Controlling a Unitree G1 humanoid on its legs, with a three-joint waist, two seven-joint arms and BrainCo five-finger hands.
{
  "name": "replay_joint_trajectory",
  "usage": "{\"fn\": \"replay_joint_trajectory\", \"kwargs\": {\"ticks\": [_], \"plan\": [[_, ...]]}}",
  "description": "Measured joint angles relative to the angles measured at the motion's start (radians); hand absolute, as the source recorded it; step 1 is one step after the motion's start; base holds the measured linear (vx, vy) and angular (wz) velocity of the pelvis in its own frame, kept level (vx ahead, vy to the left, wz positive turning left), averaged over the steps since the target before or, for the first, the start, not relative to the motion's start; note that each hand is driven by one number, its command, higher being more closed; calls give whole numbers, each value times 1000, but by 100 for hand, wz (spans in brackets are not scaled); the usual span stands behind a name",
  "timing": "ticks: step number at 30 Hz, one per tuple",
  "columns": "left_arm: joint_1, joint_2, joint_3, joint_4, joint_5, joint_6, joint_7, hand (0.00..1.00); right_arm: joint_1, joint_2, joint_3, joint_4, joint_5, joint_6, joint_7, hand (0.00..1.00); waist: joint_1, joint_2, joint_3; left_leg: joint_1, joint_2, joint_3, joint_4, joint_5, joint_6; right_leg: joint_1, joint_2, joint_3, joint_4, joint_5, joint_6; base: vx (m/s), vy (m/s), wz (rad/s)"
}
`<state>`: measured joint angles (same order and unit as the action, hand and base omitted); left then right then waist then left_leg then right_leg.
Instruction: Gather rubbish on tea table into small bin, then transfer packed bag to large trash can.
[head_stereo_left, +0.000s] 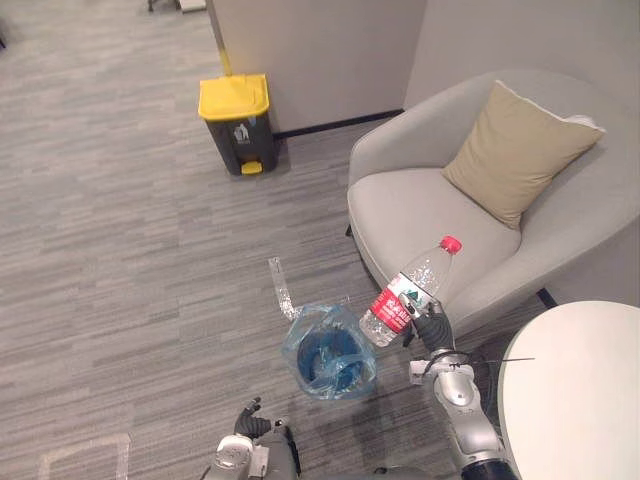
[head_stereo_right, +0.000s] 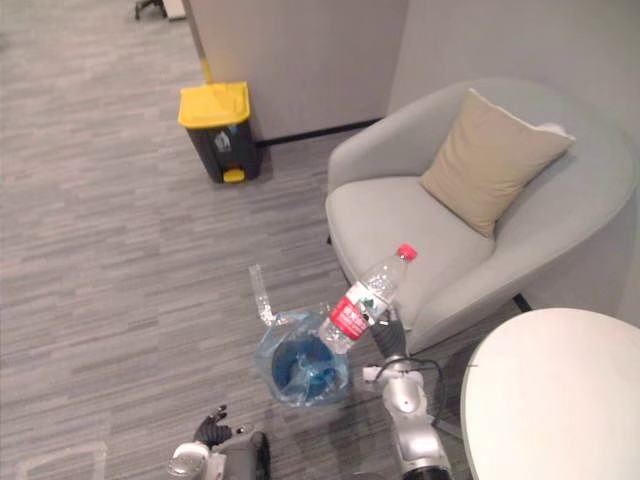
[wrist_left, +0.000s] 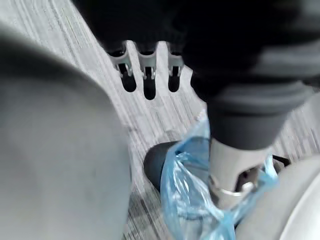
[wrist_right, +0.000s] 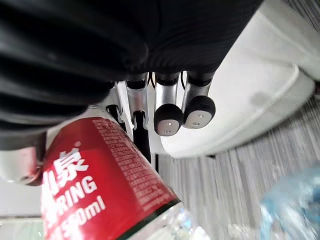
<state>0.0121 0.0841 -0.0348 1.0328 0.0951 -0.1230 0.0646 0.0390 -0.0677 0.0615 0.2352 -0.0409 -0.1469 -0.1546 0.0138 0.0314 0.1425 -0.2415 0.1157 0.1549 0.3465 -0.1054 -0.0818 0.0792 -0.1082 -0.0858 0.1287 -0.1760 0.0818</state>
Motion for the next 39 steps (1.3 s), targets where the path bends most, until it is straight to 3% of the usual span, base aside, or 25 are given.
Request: {"fn": "replay_joint_trajectory", "kwargs": {"ticks": [3, 9, 13, 16, 19, 25, 31, 39], "plan": [[0, 9, -5, 10, 1, 1, 0, 0, 1, -1, 14, 16, -3, -1, 2, 100, -2, 0, -1, 36, -3, 11, -57, 6, -1, -7, -2, 22, 5, 2, 2, 14, 22, -22], [-18, 20, -44, 22, 8, 0, 0, 0, -23, -37, 35, 121, -82, 13, -17, 100, -14, 5, 15, 13, -6, 27, -169, 83, -2, -103, 6, 57, 17, 31, 5, -54, -11, -20], [-88, 20, -62, 18, -8, -1, 22, 0, -163, -99, 100, 179, -162, 22, -52, 100, -6, 16, 89, -123, 14, 23, -122, 107, 12, -263, 19, 65, 113, 31, 5, -176, 25, -7], [-171, 13, -59, 10, -63, 0, 53, 0, -320, -134, 138, 199, -218, 31, -86, 100, 19, 20, 153, -281, 25, 19, -55, 117, 26, -440, 16, 64, 225, 5, 11, -226, 36, -6], [-220, 9, -51, -23, -91, -1, 70, 0, -412, -134, 152, 217, -230, 36, -104, 100, 38, 17, 173, -394, 20, 7, -16, 132, 36, -557, 1, 47, 295, -34, 11, -193, 20, 9], [-349, -10, 39, -101, -148, -19, 111, 0, -641, -185, 179, 272, -231, 63, -162, 100, 46, 10, 233, -609, 6, -32, -16, 203, 40, -805, -20, 2, 438, -52, 2, -164, -4, 23], [-404, -19, 96, -186, -206, -32, 143, 0, -848, -215, 177, 356, -219, 79, -215, 100, 67, 1, 247, -761, -7, -63, -11, 252, 42, -973, -40, -30, 538, -70, -10, -51, -19, 17], [-418, -21, 97, -219, -227, -39, 157, 0, -975, -231, 137, 446, -192, 88, -244, 100, 93, 1, 275, -843, -17, -88, -15, 278, 38, -1058, -59, -70, 600, -103, -26, 9, -33, 16]]}}
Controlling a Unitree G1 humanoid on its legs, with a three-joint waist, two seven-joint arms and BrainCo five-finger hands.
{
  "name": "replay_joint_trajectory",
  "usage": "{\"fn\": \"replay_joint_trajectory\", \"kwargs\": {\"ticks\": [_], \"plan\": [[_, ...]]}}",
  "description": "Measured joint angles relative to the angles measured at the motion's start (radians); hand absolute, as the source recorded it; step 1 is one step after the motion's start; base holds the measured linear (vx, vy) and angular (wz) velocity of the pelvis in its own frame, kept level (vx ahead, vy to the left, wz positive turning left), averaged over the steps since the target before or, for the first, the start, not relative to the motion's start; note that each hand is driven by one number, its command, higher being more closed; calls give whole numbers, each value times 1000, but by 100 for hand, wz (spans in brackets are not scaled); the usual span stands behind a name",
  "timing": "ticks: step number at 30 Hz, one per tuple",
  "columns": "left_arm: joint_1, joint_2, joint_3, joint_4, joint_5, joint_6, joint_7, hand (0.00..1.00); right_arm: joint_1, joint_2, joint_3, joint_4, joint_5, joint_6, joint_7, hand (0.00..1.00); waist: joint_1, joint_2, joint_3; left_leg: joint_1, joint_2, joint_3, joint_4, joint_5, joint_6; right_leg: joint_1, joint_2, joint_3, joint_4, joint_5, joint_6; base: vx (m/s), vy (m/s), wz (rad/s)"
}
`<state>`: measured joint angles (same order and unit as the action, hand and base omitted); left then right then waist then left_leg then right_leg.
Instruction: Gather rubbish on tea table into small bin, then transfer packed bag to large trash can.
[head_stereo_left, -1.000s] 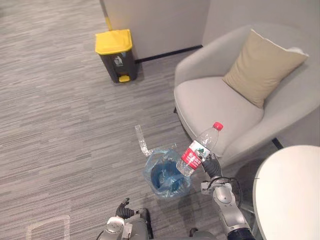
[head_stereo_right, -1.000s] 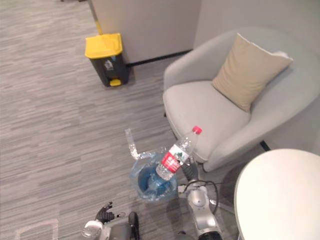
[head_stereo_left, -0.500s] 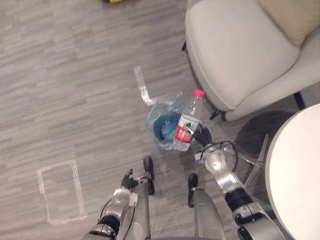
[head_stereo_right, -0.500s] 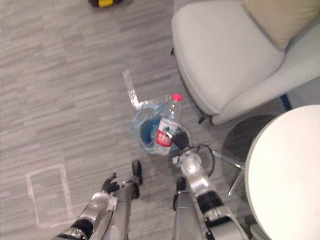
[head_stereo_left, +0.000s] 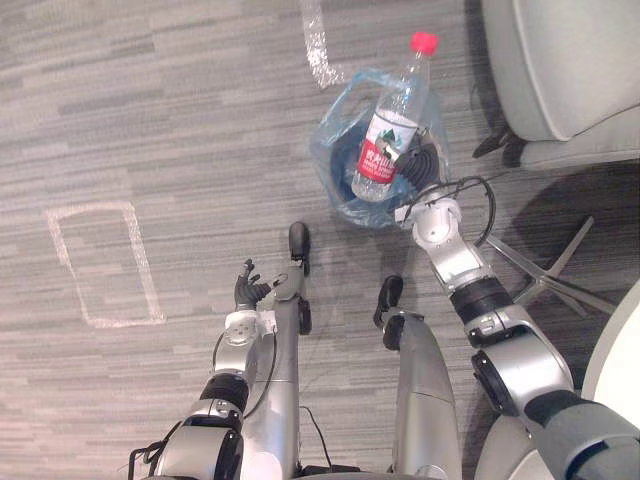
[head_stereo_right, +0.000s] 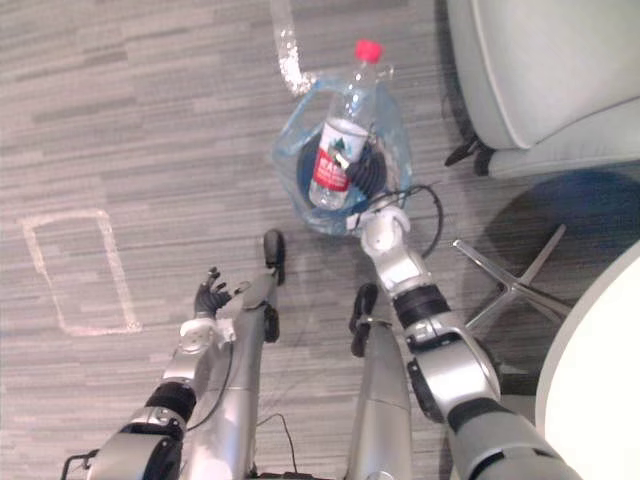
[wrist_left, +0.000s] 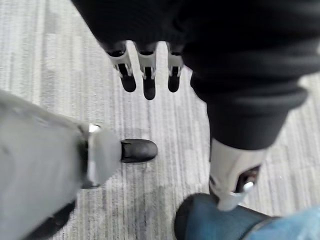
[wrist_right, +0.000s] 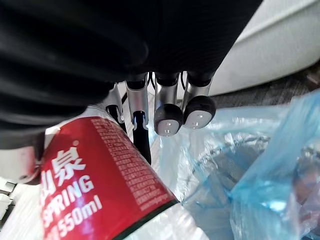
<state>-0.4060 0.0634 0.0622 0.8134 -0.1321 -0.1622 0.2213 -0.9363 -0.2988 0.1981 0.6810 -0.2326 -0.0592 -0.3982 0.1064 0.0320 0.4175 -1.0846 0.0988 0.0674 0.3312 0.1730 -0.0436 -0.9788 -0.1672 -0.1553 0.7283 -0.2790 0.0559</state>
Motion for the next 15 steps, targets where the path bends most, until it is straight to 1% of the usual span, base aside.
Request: {"fn": "replay_joint_trajectory", "kwargs": {"ticks": [1, 2, 7, 9, 13, 15], "plan": [[-1, -1, 0, 0, -2, 0, 2, 0, -17, -7, -3, 14, 3, 1, -6, 100, 3, 0, 0, -8, 0, 0, -3, 10, -3, -9, 0, -2, 1, 0, 0, 57, -31, 2], [-1, -2, 0, 0, -7, 0, 12, 0, -28, -11, -8, 23, 10, 1, -8, 0, 3, 0, 0, -13, 0, -1, -4, 15, 2, -12, 0, -3, 2, 0, 0, 61, -28, 1], [-5, -7, -5, -2, -8, -6, 14, 0, -41, -10, -70, 59, 17, 3, -38, 0, 6, 0, 0, -14, -2, -1, -5, 15, 2, -13, -2, -4, 3, -3, 0, 40, -16, 2], [-5, -8, -10, -2, -8, -7, 14, 0, -41, -7, -88, 68, 16, 13, -57, 0, 5, 0, 0, -14, -2, -3, -7, 15, 2, -13, -2, -6, 4, -4, -1, 0, 0, 0], [-5, -11, -14, -3, -7, -7, 17, 0, -37, 18, -134, 79, -1, 22, -94, 0, 4, 0, 0, -13, -3, -6, -15, 16, -2, -15, -3, -9, 9, -7, -3, 9, -17, 2], [-5, -11, -20, -4, -7, -7, 18, 0, -33, 26, -138, 79, -8, 23, -100, 0, 4, 0, 0, -11, -5, -5, -14, 17, -3, -15, -5, -9, 14, -10, -4, 12, -36, 4]]}}
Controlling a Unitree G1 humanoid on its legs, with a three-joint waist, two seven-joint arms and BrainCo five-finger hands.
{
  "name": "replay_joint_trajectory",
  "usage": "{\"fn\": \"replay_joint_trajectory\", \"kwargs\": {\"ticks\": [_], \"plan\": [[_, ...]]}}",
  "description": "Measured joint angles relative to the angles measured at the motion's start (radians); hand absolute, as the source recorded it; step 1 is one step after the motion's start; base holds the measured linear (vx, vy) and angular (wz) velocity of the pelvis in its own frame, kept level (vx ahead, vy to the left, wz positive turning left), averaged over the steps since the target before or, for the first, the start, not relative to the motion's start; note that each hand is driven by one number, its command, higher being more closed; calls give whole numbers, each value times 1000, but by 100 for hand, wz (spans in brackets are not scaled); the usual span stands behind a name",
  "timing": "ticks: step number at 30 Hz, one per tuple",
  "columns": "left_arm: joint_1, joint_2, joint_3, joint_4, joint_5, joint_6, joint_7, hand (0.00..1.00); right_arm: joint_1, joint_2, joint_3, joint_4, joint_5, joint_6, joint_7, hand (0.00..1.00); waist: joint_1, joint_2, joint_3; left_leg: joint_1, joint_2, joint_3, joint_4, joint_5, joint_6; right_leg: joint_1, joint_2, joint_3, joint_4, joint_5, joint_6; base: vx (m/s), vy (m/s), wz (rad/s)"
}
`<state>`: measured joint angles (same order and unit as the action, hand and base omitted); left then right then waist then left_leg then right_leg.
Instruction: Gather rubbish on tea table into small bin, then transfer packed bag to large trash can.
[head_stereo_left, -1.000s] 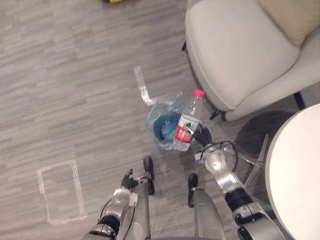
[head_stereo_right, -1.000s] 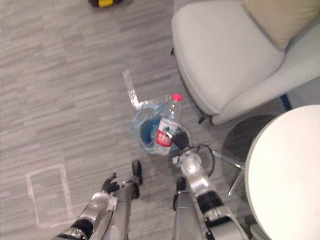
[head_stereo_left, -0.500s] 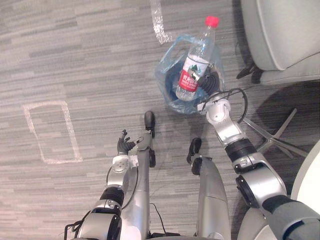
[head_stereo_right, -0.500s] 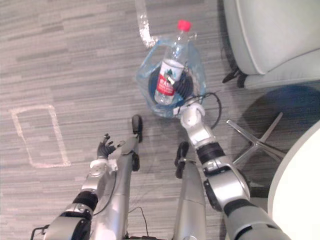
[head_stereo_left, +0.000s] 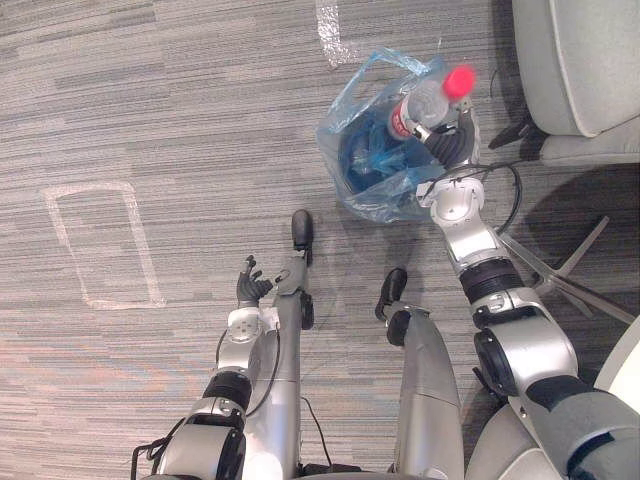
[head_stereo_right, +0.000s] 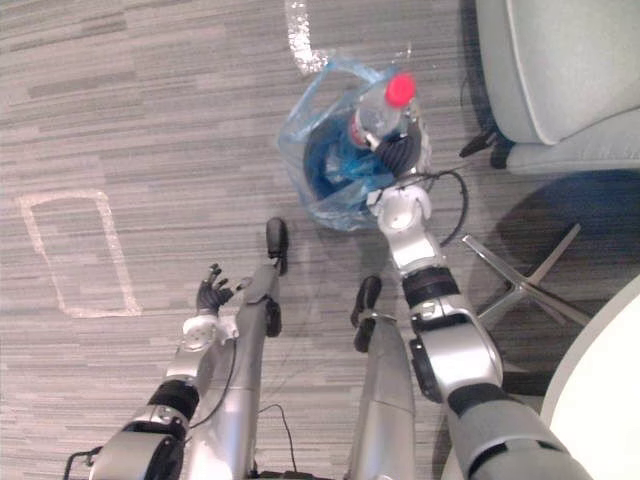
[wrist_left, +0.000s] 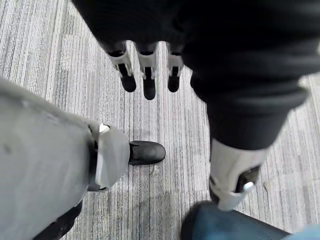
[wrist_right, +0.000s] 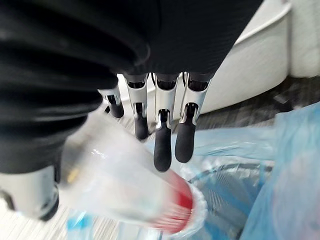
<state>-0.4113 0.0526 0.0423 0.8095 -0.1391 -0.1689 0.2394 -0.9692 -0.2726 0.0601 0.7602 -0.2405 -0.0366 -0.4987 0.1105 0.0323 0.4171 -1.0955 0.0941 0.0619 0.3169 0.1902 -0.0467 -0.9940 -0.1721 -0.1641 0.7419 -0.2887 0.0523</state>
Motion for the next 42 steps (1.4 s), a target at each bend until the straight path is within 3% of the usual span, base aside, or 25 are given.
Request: {"fn": "replay_joint_trajectory", "kwargs": {"ticks": [9, 16, 27, 34, 35, 42], "plan": [[0, -10, -33, -2, 3, 0, 1, 0, 80, -8, 43, -89, -162, 8, -33, 0, -5, 0, -1, 14, 1, 6, -1, 4, 1, 5, -1, 5, 6, -6, -3, 1, -24, 1], [0, -7, -42, 10, 21, -1, 0, 0, 94, -31, 161, -99, -307, 9, -20, 0, -6, -1, -4, 18, 1, 6, -15, 7, 2, 8, -1, 1, 1, -6, -3, 7, -22, 1], [-12, 16, -68, 45, 10, -20, 8, 0, -30, -45, 197, 157, -312, 45, 15, 0, -6, -2, -4, -32, -4, -12, -40, 24, -11, -42, -6, -22, 7, -7, -6, 13, -35, 3], [-47, 18, -70, 40, -5, -23, 18, 0, -62, -42, 178, 294, -310, 65, 61, 0, -2, -2, -4, -98, -32, -38, -33, 36, -11, -111, -38, -43, 69, -40, -10, 6, -27, 18], [-47, 18, -70, 32, -14, -23, 18, 0, -63, -41, 178, 307, -310, 66, 69, 100, -1, -2, -4, -110, -36, -43, -30, 35, -11, -123, -40, -44, 78, -44, -12, -1, -17, 15], [-59, 27, -69, -1, -20, -23, 18, 0, -56, 23, 149, 355, -304, 65, 98, 100, 2, -2, -4, -162, -38, -46, 2, 31, -14, -168, -46, -49, 111, -57, -16, 1, -5, 3]]}}
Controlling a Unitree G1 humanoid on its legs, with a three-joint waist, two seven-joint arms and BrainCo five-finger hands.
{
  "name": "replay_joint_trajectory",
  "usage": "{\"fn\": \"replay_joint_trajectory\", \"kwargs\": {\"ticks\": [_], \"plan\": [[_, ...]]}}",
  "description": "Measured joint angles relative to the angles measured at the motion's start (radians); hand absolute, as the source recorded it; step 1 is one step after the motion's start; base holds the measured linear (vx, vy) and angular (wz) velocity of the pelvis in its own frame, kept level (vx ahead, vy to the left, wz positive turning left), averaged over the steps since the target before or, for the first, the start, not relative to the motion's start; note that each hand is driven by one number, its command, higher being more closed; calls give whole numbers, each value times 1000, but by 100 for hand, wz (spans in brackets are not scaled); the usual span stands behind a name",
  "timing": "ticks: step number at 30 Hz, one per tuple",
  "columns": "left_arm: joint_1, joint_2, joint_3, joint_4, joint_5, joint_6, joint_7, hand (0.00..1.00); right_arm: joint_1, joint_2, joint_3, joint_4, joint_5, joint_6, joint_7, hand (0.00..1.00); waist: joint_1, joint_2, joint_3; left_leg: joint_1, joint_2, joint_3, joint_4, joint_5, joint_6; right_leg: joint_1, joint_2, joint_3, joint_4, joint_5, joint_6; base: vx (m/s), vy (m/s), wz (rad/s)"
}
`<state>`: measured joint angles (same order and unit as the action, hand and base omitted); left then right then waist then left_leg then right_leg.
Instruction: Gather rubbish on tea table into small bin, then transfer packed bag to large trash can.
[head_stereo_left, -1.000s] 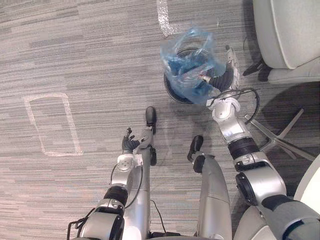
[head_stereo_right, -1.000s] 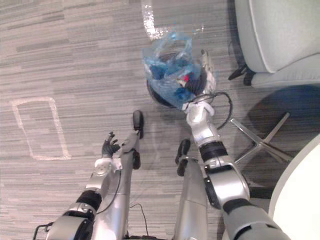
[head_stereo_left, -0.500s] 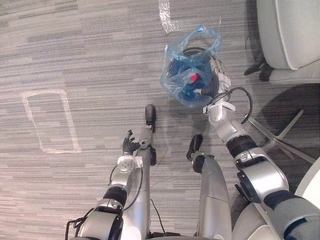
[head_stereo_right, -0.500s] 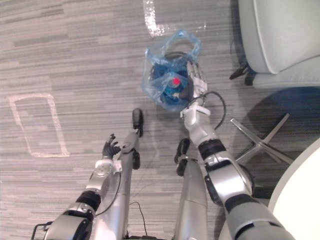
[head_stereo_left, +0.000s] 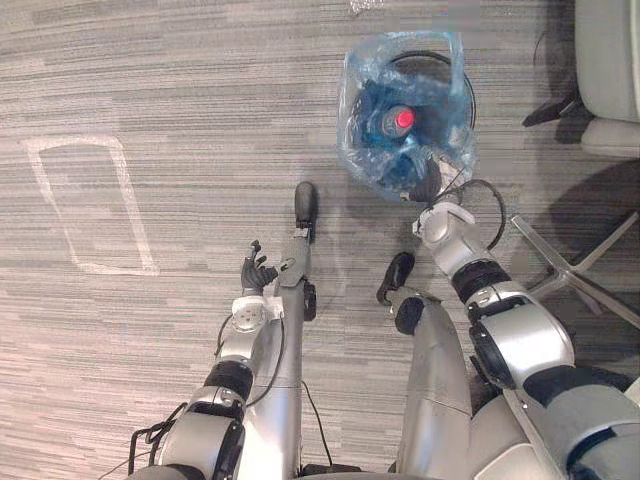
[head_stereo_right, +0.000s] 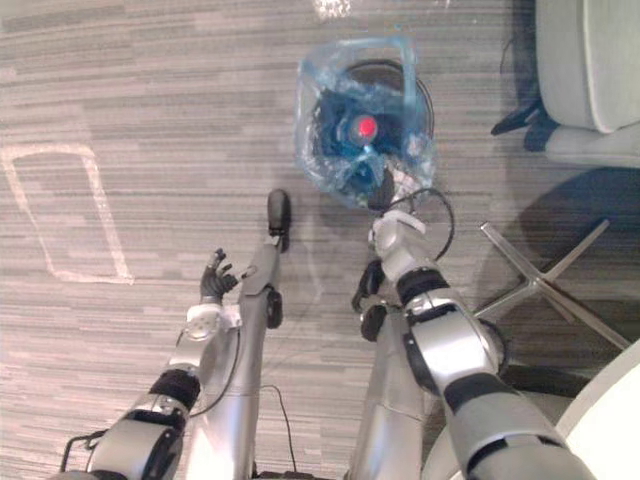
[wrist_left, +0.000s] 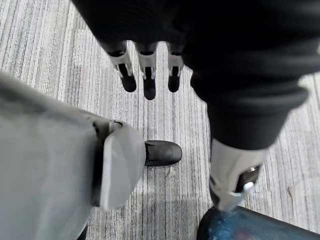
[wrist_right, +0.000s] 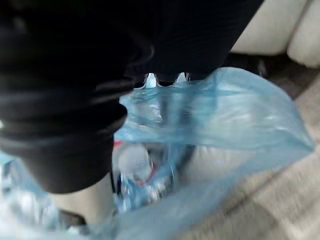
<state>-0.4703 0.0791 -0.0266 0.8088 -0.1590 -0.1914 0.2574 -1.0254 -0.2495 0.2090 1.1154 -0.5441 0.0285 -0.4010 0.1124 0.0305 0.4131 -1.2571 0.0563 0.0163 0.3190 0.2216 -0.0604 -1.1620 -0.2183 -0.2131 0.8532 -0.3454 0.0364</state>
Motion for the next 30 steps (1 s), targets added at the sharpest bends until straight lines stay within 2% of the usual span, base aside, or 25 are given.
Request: {"fn": "replay_joint_trajectory", "kwargs": {"ticks": [7, 18, 24, 27, 29, 30], "plan": [[-7, -10, -1, -3, 0, 0, 0, 0, 18, 13, -1, -11, 45, -9, -3, 100, 1, 0, 0, 2, 2, 1, 10, -1, 2, 5, 0, 0, 4, 0, 0, 0, 0, 0], [0, -14, 2, -11, 1, 9, -3, 0, 144, 29, 0, -187, 127, -22, -10, 100, -2, -2, -1, 92, 23, 3, 8, -9, 1, 102, 22, 0, -29, 8, -5, 0, -1, -3], [46, -19, 8, -24, 12, 31, -6, 0, 278, 51, 2, -415, 213, -37, -10, 100, -13, -3, -2, 201, 31, 5, -8, -11, 2, 220, 36, -2, -72, 11, -5, 0, 0, 0], [77, -19, 11, -23, 31, 40, -12, 0, 376, 56, 4, -589, 263, -51, -6, 100, -16, -6, -3, 285, 39, 5, -27, -22, 0, 313, 50, -5, -117, 20, -2, 16, -15, -1], [103, -19, 11, -22, 44, 51, -26, 0, 438, 60, 5, -686, 284, -58, 3, 100, -21, -15, -9, 344, 41, 10, -36, -27, -4, 375, 54, -4, -142, 22, 0, 50, -37, -1], [137, -17, 20, -22, 57, 53, -28, 0, 501, 77, 11, -778, 308, -62, 16, 100, -24, -36, -23, 402, 45, 15, -47, -41, -3, 438, 60, -2, -174, 24, 2, 50, -34, -3]]}}
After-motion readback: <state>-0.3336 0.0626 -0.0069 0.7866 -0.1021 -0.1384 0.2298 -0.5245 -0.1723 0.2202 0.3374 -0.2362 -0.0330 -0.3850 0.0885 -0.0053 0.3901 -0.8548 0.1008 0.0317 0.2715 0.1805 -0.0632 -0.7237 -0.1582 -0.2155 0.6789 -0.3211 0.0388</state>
